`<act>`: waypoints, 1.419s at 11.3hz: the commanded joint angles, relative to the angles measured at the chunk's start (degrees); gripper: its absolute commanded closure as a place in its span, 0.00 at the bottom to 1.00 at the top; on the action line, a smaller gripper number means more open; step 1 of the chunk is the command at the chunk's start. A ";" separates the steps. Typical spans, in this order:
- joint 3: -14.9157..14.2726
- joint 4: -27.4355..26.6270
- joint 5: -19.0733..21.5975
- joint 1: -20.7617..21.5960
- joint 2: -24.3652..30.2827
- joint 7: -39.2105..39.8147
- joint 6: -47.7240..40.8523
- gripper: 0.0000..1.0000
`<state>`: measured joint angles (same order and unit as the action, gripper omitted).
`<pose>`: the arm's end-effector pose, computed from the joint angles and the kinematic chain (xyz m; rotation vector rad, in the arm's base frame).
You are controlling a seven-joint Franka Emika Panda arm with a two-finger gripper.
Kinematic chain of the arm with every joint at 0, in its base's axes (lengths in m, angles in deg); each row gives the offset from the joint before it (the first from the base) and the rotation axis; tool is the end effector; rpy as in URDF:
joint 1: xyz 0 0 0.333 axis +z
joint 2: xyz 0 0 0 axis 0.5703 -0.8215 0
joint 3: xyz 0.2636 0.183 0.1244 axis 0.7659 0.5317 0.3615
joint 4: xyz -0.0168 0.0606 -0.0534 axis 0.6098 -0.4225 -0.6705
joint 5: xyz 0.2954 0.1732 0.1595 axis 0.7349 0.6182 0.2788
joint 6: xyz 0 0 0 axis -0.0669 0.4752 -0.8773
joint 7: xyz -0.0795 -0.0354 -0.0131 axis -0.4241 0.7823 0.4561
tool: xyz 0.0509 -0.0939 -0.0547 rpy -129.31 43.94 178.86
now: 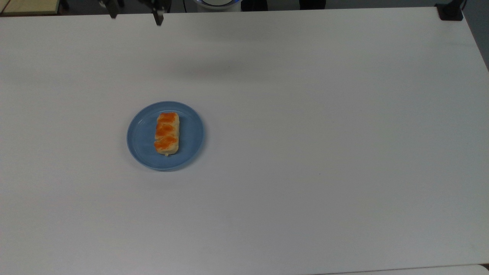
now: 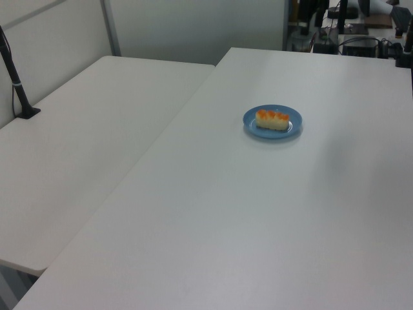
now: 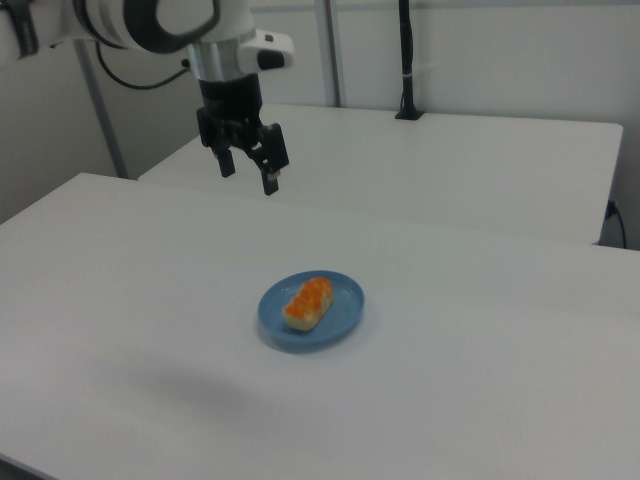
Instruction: Put the bread on a plate
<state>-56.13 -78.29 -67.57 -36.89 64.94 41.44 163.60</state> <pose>0.5533 -0.1117 0.6416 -3.1009 0.3364 -0.0535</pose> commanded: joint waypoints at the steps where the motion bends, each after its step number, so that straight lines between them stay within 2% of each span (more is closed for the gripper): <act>1: 2.24 -1.81 -3.81 0.01 4.04 6.44 -3.46 0.00; 3: 3.81 -1.81 -3.81 -1.04 4.04 11.90 -1.98 0.00; 5: 3.82 -1.81 -3.20 0.79 4.04 12.63 -0.92 0.00; 8: 0.14 -1.99 -3.11 6.94 3.96 8.15 0.14 0.00; 10: 0.30 -1.99 -3.11 6.43 3.96 10.33 0.05 0.00; 11: 0.83 -2.34 -3.02 4.86 3.87 11.47 0.40 0.05; 13: 5.03 -2.43 -2.76 0.47 3.96 11.93 0.32 0.00; 16: 5.23 -2.43 -2.67 0.36 4.04 11.31 -0.39 0.00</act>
<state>-51.96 -78.92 -70.38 -35.75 67.72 52.43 162.18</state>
